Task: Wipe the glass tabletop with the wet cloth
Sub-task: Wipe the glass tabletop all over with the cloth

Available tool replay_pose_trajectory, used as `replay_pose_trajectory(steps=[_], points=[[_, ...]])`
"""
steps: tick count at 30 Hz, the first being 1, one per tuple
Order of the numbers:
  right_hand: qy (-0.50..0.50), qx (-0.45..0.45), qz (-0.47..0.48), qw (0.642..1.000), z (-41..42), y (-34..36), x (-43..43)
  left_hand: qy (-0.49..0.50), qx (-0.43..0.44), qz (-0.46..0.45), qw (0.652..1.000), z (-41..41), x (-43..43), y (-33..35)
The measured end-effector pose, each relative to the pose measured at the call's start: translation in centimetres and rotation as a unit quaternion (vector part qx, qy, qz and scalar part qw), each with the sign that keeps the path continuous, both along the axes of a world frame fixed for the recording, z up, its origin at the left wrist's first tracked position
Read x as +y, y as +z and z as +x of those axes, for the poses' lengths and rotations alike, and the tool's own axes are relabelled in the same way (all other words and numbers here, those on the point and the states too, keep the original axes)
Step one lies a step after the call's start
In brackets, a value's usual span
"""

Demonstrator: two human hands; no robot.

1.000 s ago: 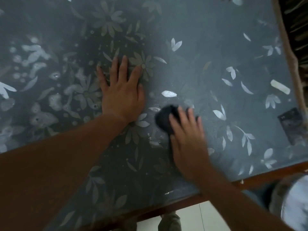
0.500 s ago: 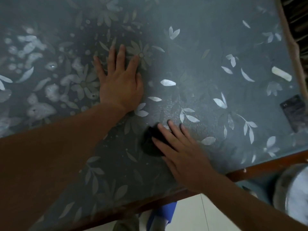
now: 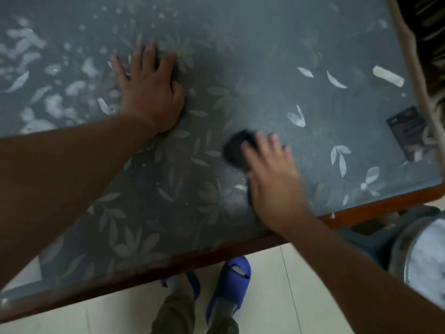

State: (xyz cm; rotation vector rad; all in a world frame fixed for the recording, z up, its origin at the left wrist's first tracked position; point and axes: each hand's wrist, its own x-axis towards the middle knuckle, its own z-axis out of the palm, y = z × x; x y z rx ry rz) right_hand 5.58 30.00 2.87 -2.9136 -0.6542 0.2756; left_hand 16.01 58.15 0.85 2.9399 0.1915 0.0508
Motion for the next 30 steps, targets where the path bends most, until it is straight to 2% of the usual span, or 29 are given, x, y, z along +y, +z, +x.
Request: replay_pose_trajectory(steps=[2,3,4,6,9,12,15,18,20,24,25,28,30], points=[[-0.14,-0.002,0.034,0.99,1.9,0.4,-2.0,0.0,-0.008,-0.001,1.0,0.0,0.0,0.1],[-0.161,-0.007,0.042,0.986,1.6,0.4,-2.0,0.003,-0.015,0.003,1.0,-0.1,-0.1,0.1],[-0.152,-0.011,0.044,0.987,0.8,0.3,-1.7,0.008,-0.023,0.012,1.0,-0.3,-0.2,0.2],[-0.072,0.0,0.043,0.996,-1.5,0.2,-0.8,0.019,-0.029,0.042,0.999,-0.5,-0.7,0.5],[0.029,0.025,0.046,0.998,-2.9,0.4,-1.1,0.013,0.008,0.082,0.997,-0.7,-1.4,1.7],[0.031,0.029,0.055,0.998,-2.4,0.8,-2.2,-0.008,0.022,0.059,0.998,-2.4,-1.3,3.0],[0.0,0.031,0.057,0.998,-2.7,0.9,-2.1,-0.054,0.018,0.022,0.998,-7.8,-0.9,3.3],[-0.016,0.028,0.058,0.998,-3.1,1.0,-1.6,-0.092,0.065,0.005,0.994,-13.7,-0.5,3.0],[-0.059,0.016,0.058,0.996,-3.1,0.9,-1.5,-0.098,0.096,0.007,0.991,-15.3,-0.1,2.3],[-0.217,-0.004,0.056,0.975,-4.8,0.4,1.6,-0.094,0.079,0.031,0.992,-15.6,0.4,0.5],[-0.207,-0.015,0.052,0.977,-6.0,0.3,3.5,-0.094,0.071,0.032,0.993,-15.7,0.4,0.1],[-0.067,-0.019,0.057,0.996,-9.9,-0.5,8.4,-0.096,0.052,0.028,0.994,-15.8,0.4,-0.4],[-0.011,-0.011,0.052,0.999,-10.3,-0.6,8.2,-0.095,0.053,0.025,0.994,-15.9,0.4,-0.3]])
